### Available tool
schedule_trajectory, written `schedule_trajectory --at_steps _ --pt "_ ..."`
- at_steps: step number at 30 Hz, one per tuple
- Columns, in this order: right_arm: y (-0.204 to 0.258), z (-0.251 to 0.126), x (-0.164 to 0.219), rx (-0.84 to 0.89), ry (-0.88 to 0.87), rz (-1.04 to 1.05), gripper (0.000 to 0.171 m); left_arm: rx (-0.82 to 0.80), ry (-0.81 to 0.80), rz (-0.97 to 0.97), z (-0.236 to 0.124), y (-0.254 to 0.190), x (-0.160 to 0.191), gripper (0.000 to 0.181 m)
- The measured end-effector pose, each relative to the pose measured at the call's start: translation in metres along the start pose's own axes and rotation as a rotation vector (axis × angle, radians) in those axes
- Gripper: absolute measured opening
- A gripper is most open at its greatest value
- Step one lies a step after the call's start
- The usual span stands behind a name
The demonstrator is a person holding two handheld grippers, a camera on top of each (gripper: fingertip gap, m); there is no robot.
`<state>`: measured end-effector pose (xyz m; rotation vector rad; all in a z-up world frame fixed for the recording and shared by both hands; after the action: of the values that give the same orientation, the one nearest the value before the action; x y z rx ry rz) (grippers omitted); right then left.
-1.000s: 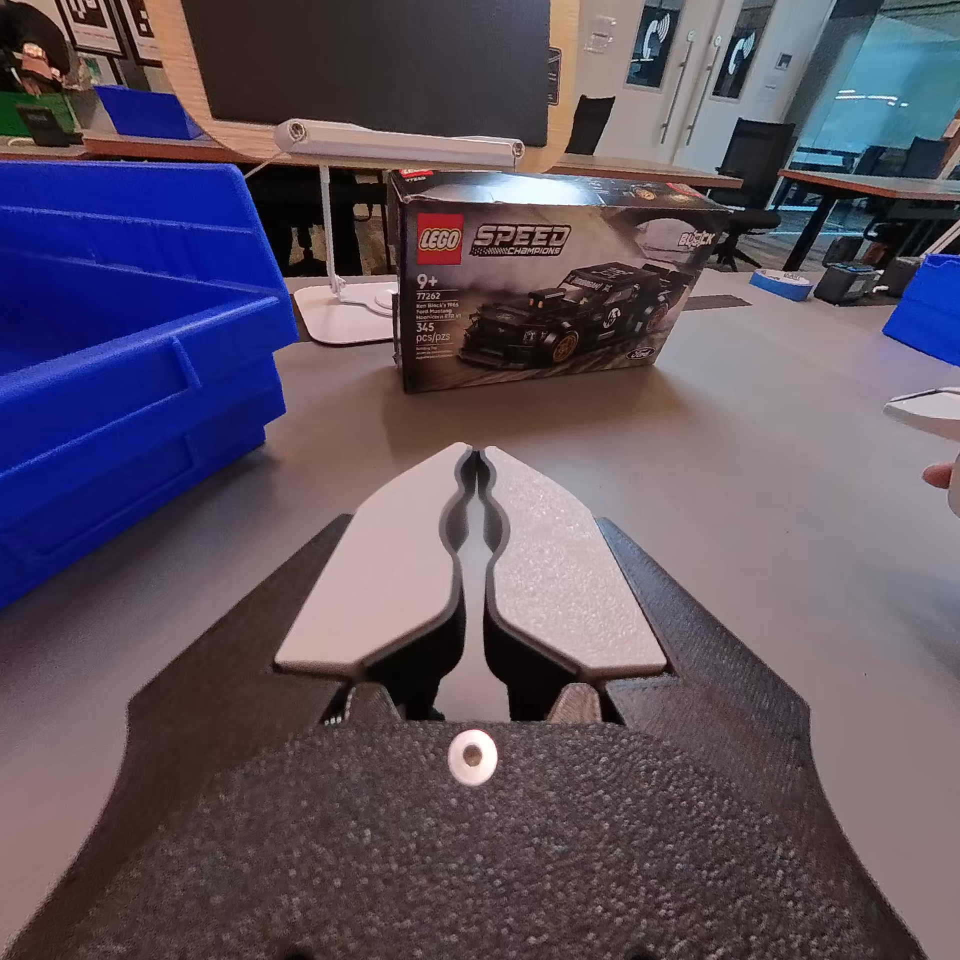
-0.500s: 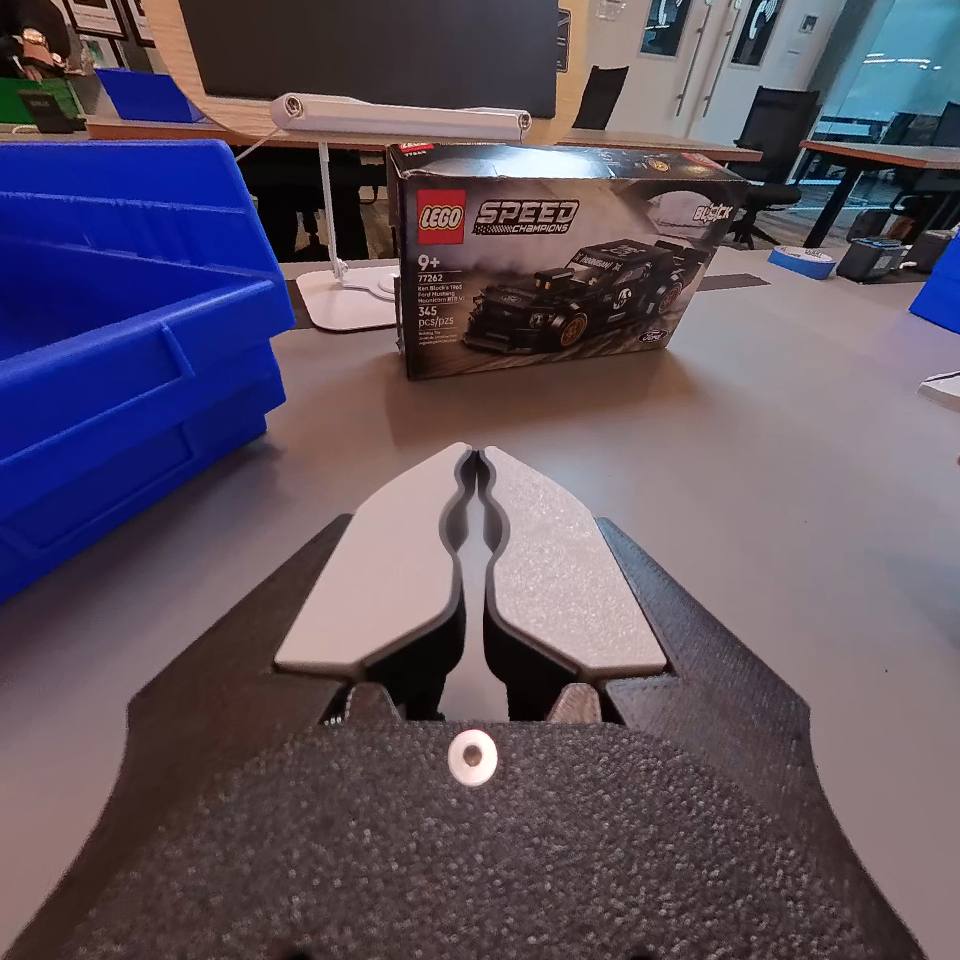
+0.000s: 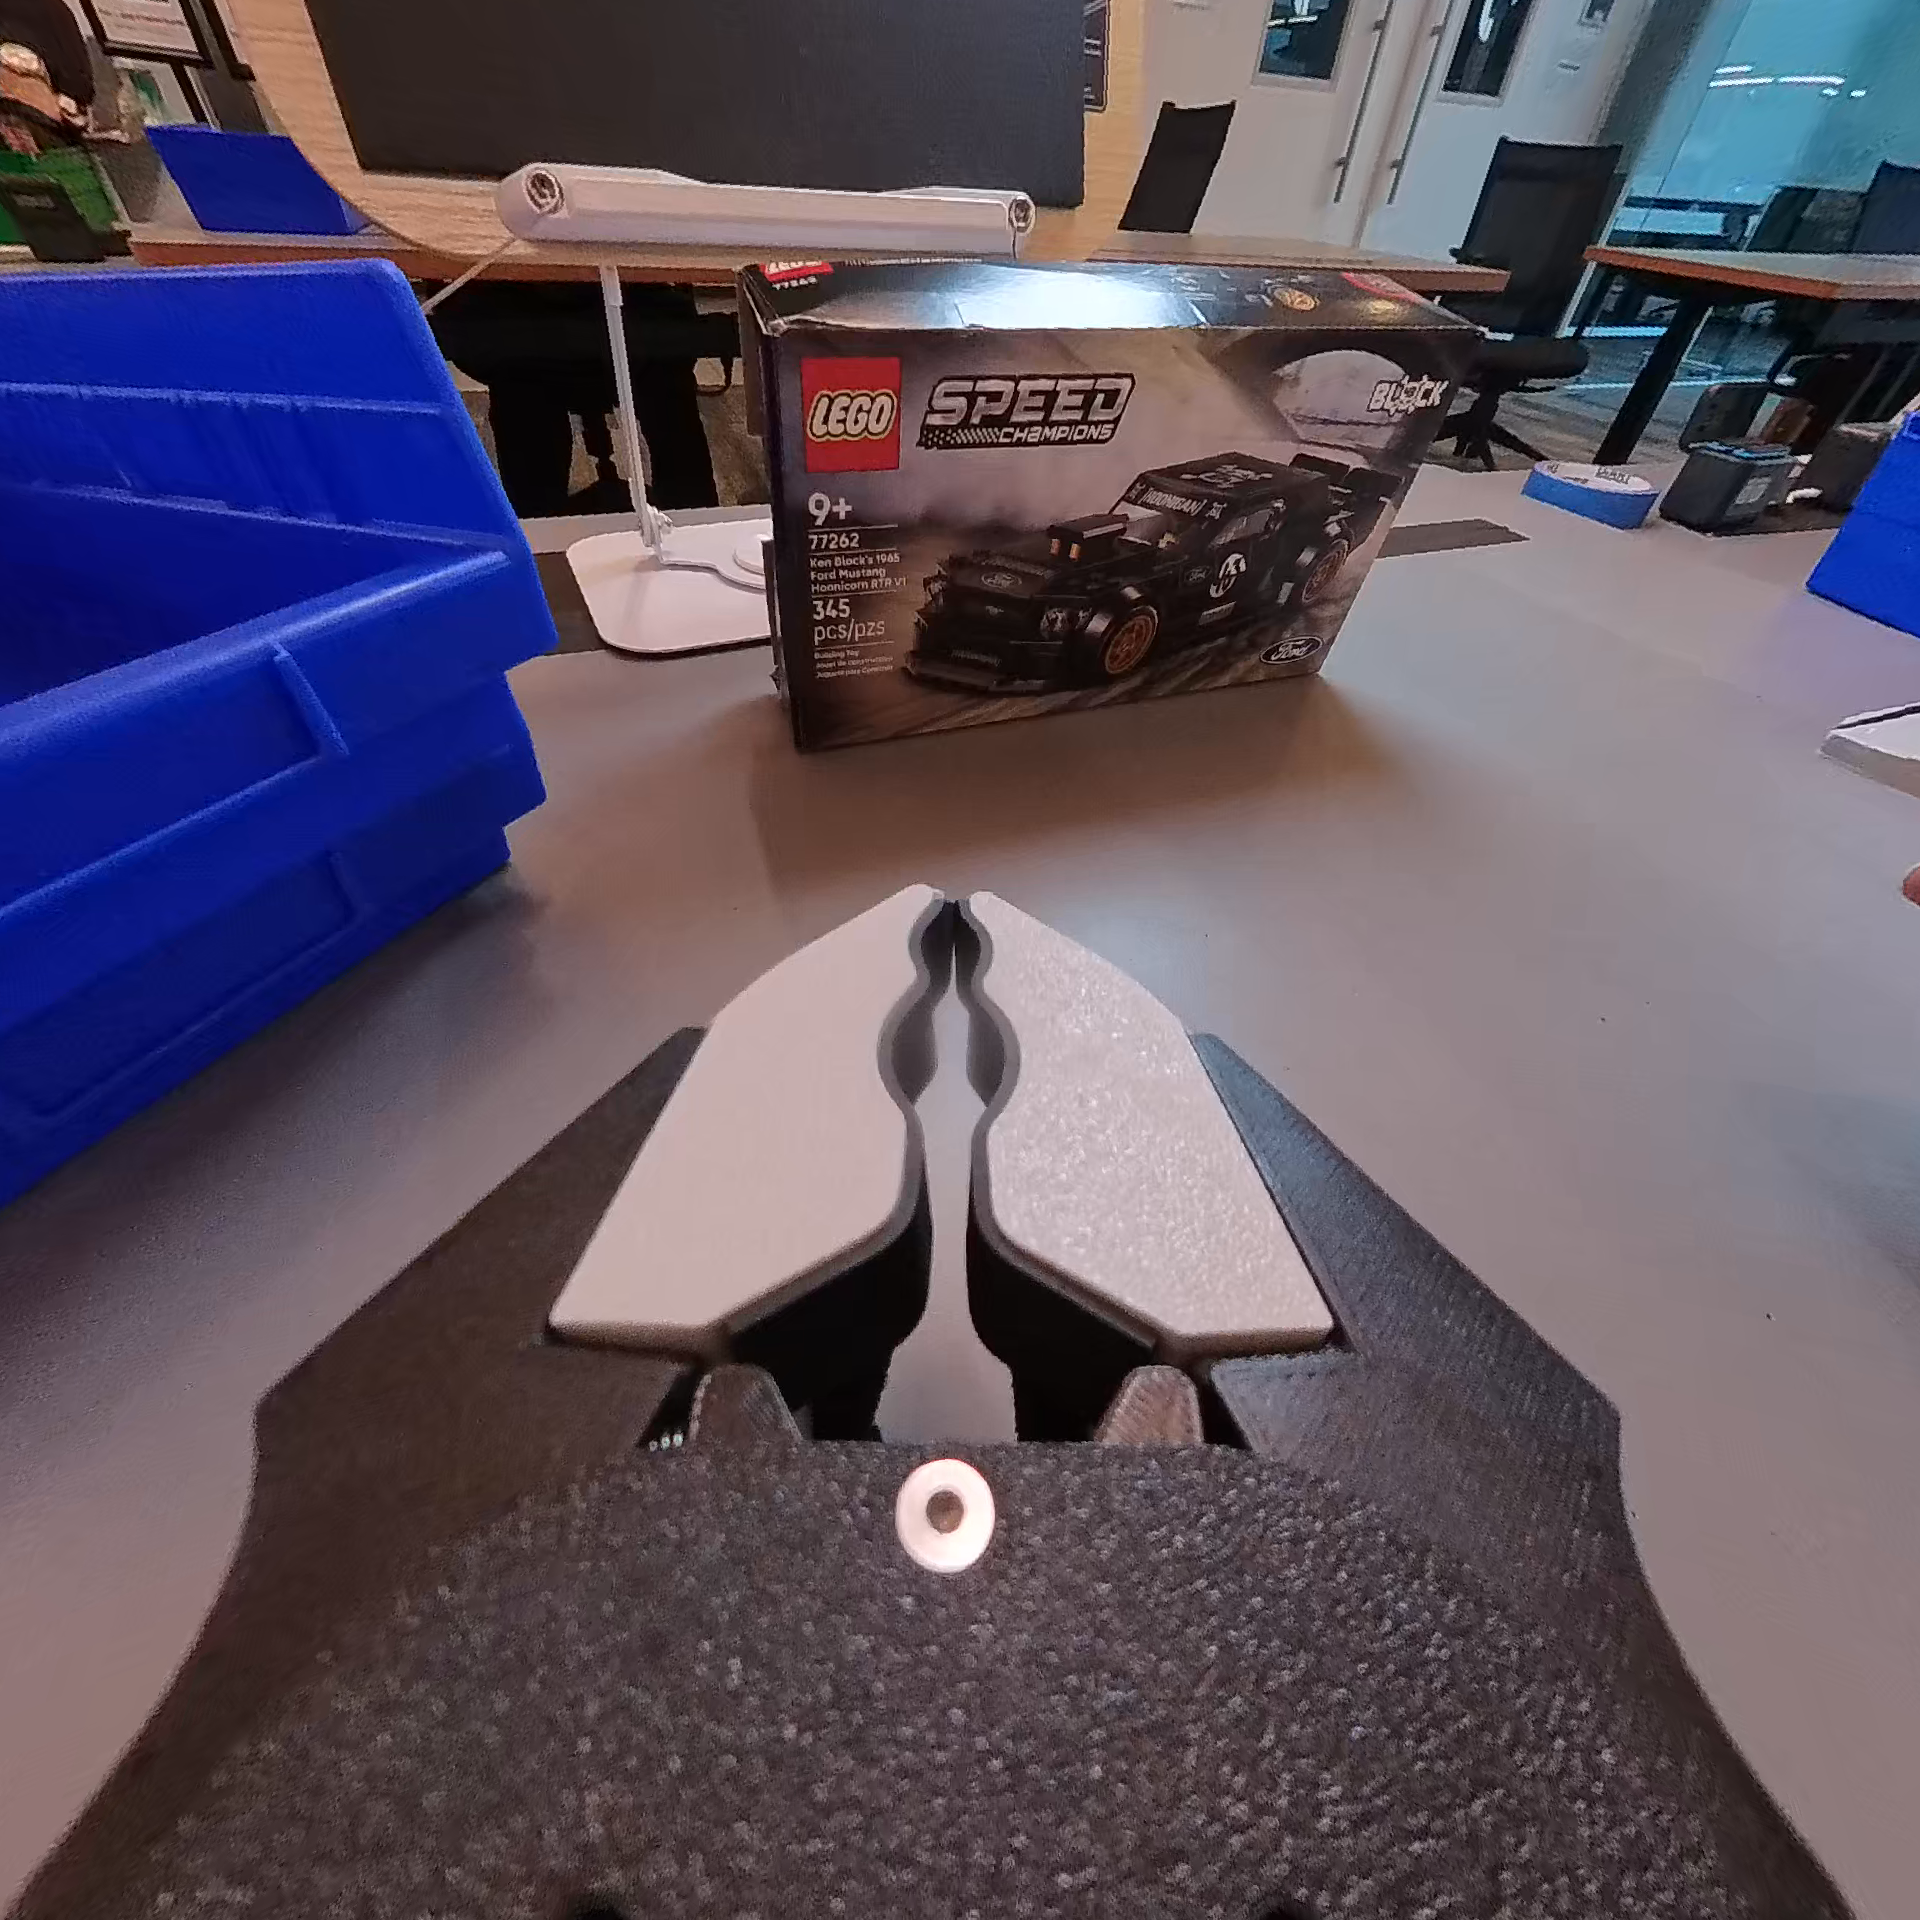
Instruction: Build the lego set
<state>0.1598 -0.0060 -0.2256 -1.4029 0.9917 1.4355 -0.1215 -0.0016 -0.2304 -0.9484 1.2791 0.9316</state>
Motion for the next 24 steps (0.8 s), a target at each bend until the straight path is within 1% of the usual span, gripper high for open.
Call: schedule_trajectory --at_steps 17,20,24 --pt "0.001 -0.002 -0.002 -0.008 -0.023 0.002 0.0 -0.012 -0.003 0.031 0.0 -0.001 -0.001 0.0" --pt "0.002 -0.003 -0.003 -0.011 -0.033 -0.012 0.0 0.003 0.005 0.05 0.003 -0.007 0.0 0.0" --pt "0.011 -0.005 -0.008 -0.033 -0.038 -0.072 0.0 0.035 0.025 0.134 0.014 -0.026 0.001 0.0"
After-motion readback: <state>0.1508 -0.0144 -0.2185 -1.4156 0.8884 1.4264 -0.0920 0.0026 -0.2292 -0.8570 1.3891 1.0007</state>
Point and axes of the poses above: each gripper's, where its closed fingertips meet, z out along the fingers, x out of its underside, y = z × x across the jaws, the point moved 9 cm from there along -z, back along the fingers, and after that the axes turned 15 degrees about -y, right-handed, at the moved point
